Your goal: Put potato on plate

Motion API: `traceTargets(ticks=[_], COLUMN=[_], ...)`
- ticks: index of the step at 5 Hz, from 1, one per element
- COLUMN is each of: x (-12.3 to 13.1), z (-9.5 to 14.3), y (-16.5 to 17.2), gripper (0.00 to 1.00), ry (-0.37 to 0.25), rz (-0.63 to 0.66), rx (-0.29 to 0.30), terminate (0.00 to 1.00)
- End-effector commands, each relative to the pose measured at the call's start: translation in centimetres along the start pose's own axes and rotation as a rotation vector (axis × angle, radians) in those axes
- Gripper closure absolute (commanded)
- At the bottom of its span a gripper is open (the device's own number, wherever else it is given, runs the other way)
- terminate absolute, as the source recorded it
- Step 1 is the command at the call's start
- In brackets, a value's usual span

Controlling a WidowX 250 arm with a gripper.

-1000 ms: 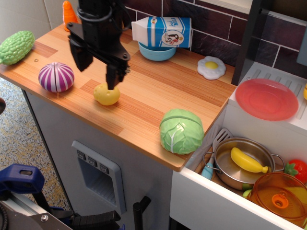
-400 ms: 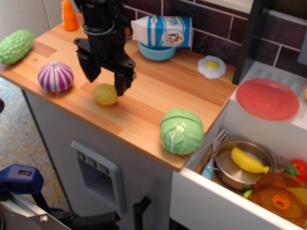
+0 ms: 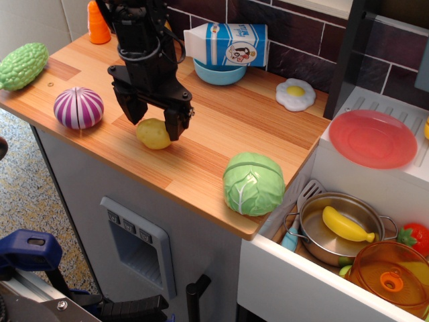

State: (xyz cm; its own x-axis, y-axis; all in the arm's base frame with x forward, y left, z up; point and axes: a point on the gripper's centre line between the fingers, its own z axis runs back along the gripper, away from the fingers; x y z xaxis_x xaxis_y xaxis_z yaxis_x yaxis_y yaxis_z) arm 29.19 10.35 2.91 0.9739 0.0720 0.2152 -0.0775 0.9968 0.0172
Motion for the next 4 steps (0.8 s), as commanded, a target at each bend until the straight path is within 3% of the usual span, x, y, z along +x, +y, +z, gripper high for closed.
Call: traceTargets(ticks=[1, 3, 4], x=[1.37, 1.17, 1.02], z=[0.25, -0.13, -0.12], y=[0.01, -0.12, 0.03], gripper=[0.0, 0.0, 1.0], ry=[-0.058, -0.075, -0.072], rz=[0.015, 0.02, 0.029], rx=[-0.008, -0.019, -0.025], terminate=[0.0, 0.0, 0.0])
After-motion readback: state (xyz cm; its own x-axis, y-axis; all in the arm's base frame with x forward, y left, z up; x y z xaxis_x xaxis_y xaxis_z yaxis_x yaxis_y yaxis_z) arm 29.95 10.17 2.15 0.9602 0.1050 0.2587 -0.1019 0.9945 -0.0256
